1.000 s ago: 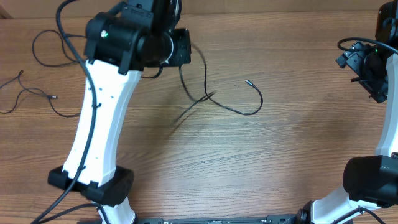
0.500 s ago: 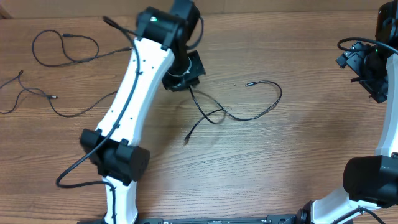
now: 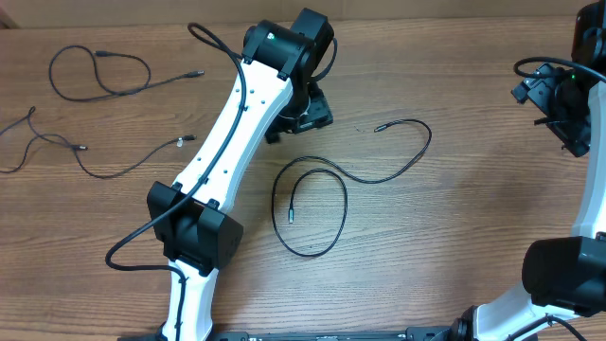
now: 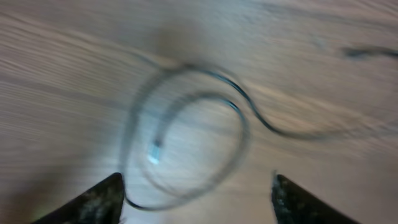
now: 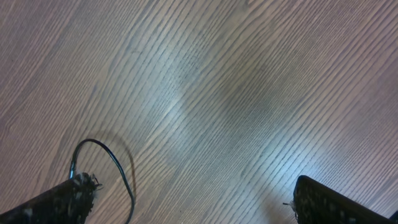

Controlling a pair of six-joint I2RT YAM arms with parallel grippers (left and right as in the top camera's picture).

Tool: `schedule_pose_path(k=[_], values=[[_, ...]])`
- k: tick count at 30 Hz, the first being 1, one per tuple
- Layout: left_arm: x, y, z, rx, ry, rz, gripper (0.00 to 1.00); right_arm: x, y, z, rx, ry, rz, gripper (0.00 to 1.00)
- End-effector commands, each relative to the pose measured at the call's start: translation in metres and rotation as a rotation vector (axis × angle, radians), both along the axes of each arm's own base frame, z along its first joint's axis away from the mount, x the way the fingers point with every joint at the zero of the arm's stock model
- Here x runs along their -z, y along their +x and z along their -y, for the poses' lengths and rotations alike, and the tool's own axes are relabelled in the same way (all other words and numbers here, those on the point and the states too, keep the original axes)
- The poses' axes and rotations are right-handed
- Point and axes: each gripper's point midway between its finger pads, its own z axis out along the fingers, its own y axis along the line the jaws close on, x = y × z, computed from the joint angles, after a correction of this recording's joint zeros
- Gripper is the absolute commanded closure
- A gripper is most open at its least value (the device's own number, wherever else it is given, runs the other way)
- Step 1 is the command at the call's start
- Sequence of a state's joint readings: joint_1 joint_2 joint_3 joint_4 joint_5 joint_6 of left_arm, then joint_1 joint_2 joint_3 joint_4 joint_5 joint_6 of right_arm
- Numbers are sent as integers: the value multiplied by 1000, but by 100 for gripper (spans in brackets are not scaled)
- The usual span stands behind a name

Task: Untangle cables

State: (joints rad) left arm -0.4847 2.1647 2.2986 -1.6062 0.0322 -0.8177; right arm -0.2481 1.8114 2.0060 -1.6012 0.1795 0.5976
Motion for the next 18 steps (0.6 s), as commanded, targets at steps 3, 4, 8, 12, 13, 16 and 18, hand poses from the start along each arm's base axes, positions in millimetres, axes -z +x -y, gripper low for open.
schedule_pose_path(k=[3,4,8,12,13,16,18], values=[[31,19,-60,190,326,23,5,0,0,0,-3,0,0,0],[38,18,-62,225,323,3,2,0,0,0,-3,0,-1,0],[75,16,-57,338,222,-59,0,1,0,0,-3,0,-1,0],[108,-11,-30,419,-85,-180,8,0,0,0,-3,0,0,0],[113,-17,-25,414,-137,-202,10,0,0,0,-3,0,-1,0],[132,-28,-24,386,-173,-240,18,0,0,0,-3,0,-1,0],[142,-29,-27,391,-144,-239,24,0,0,0,-3,0,0,0]])
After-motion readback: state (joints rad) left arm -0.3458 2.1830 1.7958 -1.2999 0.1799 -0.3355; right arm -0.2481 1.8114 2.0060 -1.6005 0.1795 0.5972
